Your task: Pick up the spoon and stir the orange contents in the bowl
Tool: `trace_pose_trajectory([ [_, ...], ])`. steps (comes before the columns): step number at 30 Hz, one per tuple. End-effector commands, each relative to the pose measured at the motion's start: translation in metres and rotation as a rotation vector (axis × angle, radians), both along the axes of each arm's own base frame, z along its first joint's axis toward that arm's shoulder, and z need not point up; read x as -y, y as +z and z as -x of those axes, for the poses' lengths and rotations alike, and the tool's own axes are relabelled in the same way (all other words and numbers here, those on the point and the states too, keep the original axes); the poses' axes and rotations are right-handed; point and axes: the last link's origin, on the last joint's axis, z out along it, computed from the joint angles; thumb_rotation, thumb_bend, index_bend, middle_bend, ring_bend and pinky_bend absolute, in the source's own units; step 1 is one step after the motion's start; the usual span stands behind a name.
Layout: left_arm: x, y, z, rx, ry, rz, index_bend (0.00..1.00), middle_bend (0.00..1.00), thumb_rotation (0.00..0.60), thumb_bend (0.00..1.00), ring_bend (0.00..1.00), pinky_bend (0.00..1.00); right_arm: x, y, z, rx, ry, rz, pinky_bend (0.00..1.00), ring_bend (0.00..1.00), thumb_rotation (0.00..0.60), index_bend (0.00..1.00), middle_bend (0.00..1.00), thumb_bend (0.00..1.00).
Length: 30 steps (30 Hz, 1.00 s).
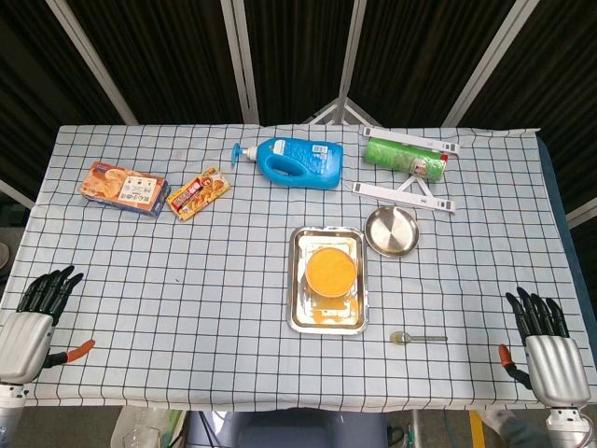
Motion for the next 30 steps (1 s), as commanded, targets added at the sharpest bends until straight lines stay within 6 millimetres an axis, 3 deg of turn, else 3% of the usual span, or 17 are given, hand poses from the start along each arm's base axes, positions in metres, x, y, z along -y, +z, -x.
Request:
trace_pose_trajectory([
  [1, 0.000, 0.000, 0.000, -0.001, 0.001, 0.000, 0.00, 0.00, 0.600, 0.00, 0.00, 0.00, 0.000, 0.000, 0.000, 0.000, 0.001, -0.002, 0.00, 0.00, 0.600, 0.00, 0.00, 0.46],
  [8, 0.003, 0.001, 0.000, 0.005, -0.002, 0.000, 0.00, 0.00, 0.600, 0.00, 0.00, 0.00, 0.001, -0.005, -0.004, 0.017, 0.007, -0.018, 0.00, 0.00, 0.600, 0.00, 0.00, 0.46],
  [12, 0.003, 0.001, 0.001, 0.011, 0.008, 0.004, 0.00, 0.00, 0.600, 0.00, 0.00, 0.00, 0.011, -0.027, -0.015, 0.040, 0.005, -0.087, 0.00, 0.00, 0.600, 0.02, 0.00, 0.46],
  [14, 0.002, 0.001, 0.002, 0.012, 0.012, 0.010, 0.00, 0.00, 0.600, 0.00, 0.00, 0.00, 0.017, -0.036, -0.015, 0.029, -0.009, -0.114, 0.00, 0.00, 0.600, 0.07, 0.00, 0.46],
  [19, 0.000, -0.001, 0.001, 0.013, 0.017, 0.022, 0.00, 0.00, 0.600, 0.00, 0.00, 0.00, 0.027, -0.056, -0.012, -0.027, -0.024, -0.165, 0.00, 0.00, 0.600, 0.33, 0.06, 0.46],
  [30, 0.000, -0.001, 0.000, 0.018, 0.008, 0.028, 0.00, 0.00, 0.600, 0.00, 0.00, 0.00, 0.038, -0.092, -0.006, -0.103, -0.047, -0.221, 0.00, 0.00, 0.600, 0.44, 0.07, 0.46],
])
